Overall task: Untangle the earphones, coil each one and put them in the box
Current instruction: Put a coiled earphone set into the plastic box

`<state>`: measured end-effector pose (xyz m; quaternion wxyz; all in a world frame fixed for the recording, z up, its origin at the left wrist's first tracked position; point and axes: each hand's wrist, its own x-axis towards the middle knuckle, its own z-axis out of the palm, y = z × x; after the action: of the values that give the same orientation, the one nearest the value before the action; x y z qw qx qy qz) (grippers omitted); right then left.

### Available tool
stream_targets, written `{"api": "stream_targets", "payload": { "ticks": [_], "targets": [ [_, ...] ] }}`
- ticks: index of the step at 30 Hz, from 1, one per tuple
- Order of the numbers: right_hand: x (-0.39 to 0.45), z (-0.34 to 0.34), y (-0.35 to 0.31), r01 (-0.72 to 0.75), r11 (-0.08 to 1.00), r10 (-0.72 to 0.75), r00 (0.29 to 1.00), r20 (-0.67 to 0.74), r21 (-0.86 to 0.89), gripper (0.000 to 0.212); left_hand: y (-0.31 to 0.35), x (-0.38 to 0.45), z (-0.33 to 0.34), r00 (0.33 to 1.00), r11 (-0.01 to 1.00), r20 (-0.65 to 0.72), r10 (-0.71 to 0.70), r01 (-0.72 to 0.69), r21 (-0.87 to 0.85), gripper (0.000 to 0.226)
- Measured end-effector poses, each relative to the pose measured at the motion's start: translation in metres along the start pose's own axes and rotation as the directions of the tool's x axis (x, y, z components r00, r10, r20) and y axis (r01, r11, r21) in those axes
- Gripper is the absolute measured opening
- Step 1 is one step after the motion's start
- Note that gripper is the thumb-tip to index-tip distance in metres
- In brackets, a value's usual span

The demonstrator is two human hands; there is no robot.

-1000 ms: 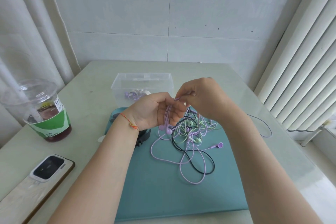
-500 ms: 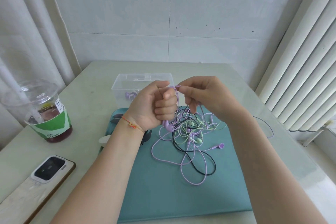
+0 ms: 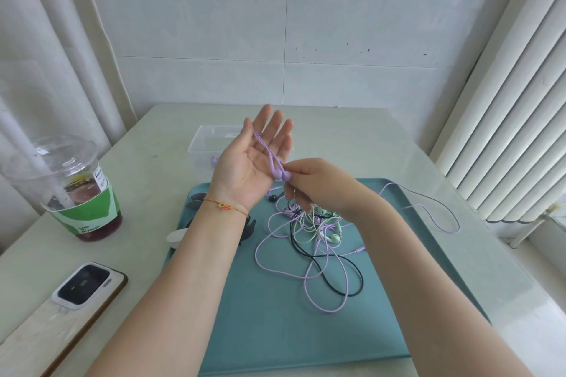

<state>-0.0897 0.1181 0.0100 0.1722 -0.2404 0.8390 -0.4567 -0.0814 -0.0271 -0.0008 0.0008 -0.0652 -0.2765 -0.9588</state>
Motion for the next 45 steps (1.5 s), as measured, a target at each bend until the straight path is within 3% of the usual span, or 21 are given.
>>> {"api": "stream_targets", "payload": {
  "ticks": [8,12,15,19,24,27,29,31,33,36,38,41,45],
  "targets": [
    [-0.002,0.003,-0.002,-0.014,0.981,0.037,0.993,0.114,-0.193,0.019,0.003,0.007,-0.016,0.955,0.941,-0.157,0.253,-0.205,0.269,0.037],
    [-0.001,0.000,-0.006,0.054,0.971,-0.060,0.998,-0.019,-0.233,0.014,-0.001,0.009,-0.020,0.945,0.832,-0.142,0.294,-0.180,0.525,0.033],
    [0.000,-0.006,-0.006,0.100,0.958,-0.149,0.975,-0.167,-0.269,0.016,-0.006,0.005,-0.017,0.972,0.736,-0.136,0.194,-0.053,0.675,0.032],
    [0.003,-0.018,-0.002,0.085,0.954,-0.184,0.925,-0.333,-0.289,0.018,-0.016,-0.001,-0.010,0.990,0.597,-0.133,-0.049,0.136,0.791,0.033],
    [0.006,-0.032,0.006,0.063,0.962,-0.184,0.870,-0.457,-0.267,0.012,-0.017,-0.001,-0.006,0.936,0.675,-0.075,-0.344,0.302,0.673,0.048],
    [0.007,-0.034,0.008,0.102,0.976,-0.186,0.849,-0.495,-0.192,0.012,-0.014,-0.004,-0.004,0.864,0.759,0.089,-0.495,0.381,0.528,0.044],
    [0.008,-0.030,0.007,0.131,0.980,-0.190,0.853,-0.485,-0.152,0.013,-0.012,-0.006,-0.003,0.831,0.810,0.217,-0.512,0.383,0.444,0.035],
    [0.009,-0.025,0.008,0.130,0.975,-0.198,0.875,-0.441,-0.179,0.019,-0.010,-0.005,-0.001,0.828,0.877,0.323,-0.458,0.362,0.316,0.034],
    [0.009,-0.019,0.008,0.122,0.963,-0.202,0.918,-0.340,-0.241,0.026,-0.005,-0.001,0.001,0.873,0.939,0.347,-0.343,0.323,0.115,0.037],
    [0.005,-0.011,0.005,0.124,0.962,-0.165,0.974,-0.155,-0.242,0.044,0.001,0.002,0.003,0.982,0.994,0.160,-0.104,0.110,-0.025,0.038],
    [0.002,-0.007,0.003,0.114,0.955,-0.136,0.989,-0.063,-0.273,0.042,0.003,0.002,0.001,0.999,1.000,0.033,0.024,-0.024,0.003,0.035],
    [0.001,-0.004,0.002,0.078,0.949,-0.066,0.997,0.050,-0.305,0.020,0.001,0.006,-0.005,0.981,0.979,-0.088,0.172,-0.161,0.127,0.031],
    [-0.001,-0.002,0.000,0.054,0.944,-0.020,0.994,0.106,-0.327,0.022,-0.004,0.012,-0.016,0.945,0.921,-0.159,0.288,-0.227,0.317,0.031]
  ]
}}
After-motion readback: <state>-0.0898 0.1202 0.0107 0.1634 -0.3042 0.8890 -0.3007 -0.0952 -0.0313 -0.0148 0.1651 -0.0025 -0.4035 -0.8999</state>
